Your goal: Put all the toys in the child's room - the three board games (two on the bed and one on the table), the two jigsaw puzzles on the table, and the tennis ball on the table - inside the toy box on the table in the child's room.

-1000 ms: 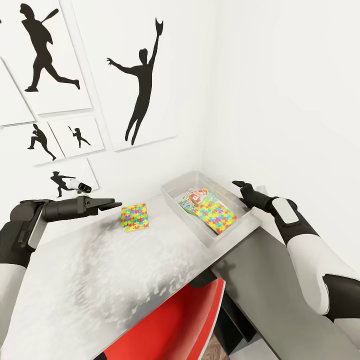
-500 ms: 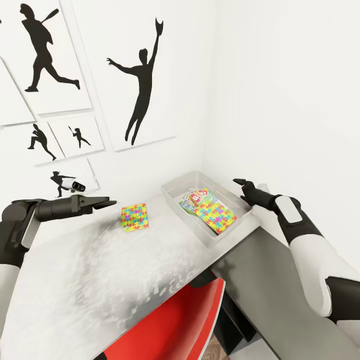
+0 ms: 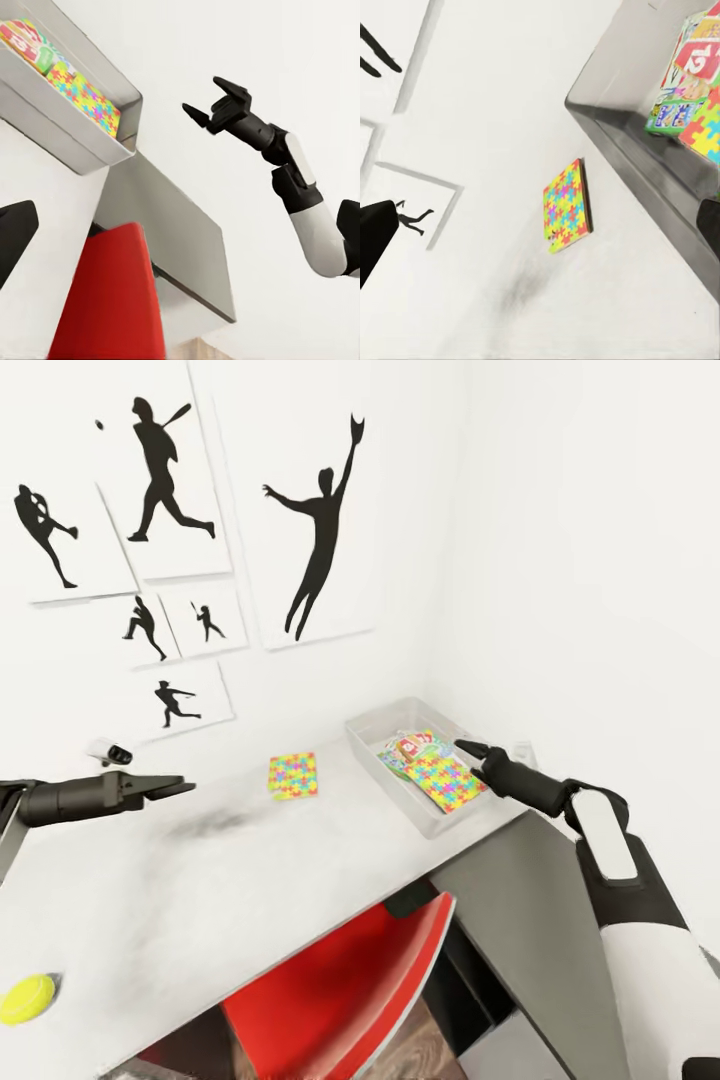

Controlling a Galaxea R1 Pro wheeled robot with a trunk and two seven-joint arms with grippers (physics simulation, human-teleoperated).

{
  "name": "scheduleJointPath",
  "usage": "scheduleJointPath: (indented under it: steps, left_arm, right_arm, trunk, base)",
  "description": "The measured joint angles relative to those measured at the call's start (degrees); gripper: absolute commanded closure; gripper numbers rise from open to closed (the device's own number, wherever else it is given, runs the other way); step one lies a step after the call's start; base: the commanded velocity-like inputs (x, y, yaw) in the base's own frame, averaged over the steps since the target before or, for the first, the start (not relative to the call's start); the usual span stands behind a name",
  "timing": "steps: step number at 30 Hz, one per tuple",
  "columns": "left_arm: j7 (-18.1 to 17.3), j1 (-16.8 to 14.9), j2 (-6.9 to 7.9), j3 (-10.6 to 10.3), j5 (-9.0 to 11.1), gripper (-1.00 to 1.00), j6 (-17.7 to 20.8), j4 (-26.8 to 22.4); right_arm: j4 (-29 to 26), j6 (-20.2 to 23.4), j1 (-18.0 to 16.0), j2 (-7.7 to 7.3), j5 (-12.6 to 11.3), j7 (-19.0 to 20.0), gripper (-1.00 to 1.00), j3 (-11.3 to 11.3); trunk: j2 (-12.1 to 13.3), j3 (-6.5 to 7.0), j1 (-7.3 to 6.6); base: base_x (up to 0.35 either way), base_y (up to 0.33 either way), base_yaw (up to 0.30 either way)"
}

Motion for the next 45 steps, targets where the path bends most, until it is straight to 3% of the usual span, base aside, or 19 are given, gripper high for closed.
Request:
scheduleJointPath:
  steps: [5,8,10,14,17,22,45]
  left_arm:
    - [0.0,0.6,0.7,-0.1,0.1,-1.0,-0.2,0.1]
    - [0.0,0.8,0.76,0.0,0.1,-1.0,-0.2,1.1]
    - [0.0,0.8,0.76,0.0,0.0,-1.0,-0.2,1.7]
    - [0.0,0.9,0.77,0.0,0.0,-1.0,-0.2,1.9]
    - [0.0,0.9,0.76,0.0,0.0,-1.0,-0.2,1.9]
    - [0.0,0.9,0.76,0.0,0.0,-1.0,-0.2,2.0]
    - [0.0,0.9,0.77,0.1,0.0,-1.0,-0.2,1.9]
  right_arm:
    - [-11.0,0.0,7.2,0.15,-0.2,1.6,-1.0,0.6]
    - [-12.9,-0.1,8.6,0.9,0.0,0.8,-1.0,3.2]
    - [-12.8,-0.1,8.1,2.4,0.2,-2.0,-1.0,6.8]
    - [-11.0,0.2,6.3,5.16,1.1,-10.0,-1.0,9.2]
    - [-9.7,0.0,5.7,6.24,1.1,-13.0,-1.0,9.6]
    - [-9.8,-0.5,5.6,6.63,1.4,-14.1,-1.0,9.9]
    - [-9.9,-0.9,5.5,6.72,1.4,-14.7,-1.0,9.8]
  trunk:
    - [0.0,0.04,0.0]
    - [0.0,0.05,0.0]
    - [0.0,0.04,0.01]
    - [0.0,0.01,0.0]
    - [0.0,-0.02,0.0]
    - [0.0,-0.03,0.0]
    - [0.0,-0.03,0.0]
  base:
    - [-0.025,-0.029,0.286]
    - [-0.011,0.056,0.289]
    - [-0.047,0.207,0.289]
    - [-0.026,0.141,0.242]
    - [-0.005,0.03,0.068]
    - [-0.001,0.006,0.014]
    - [0.0,0.0,0.024]
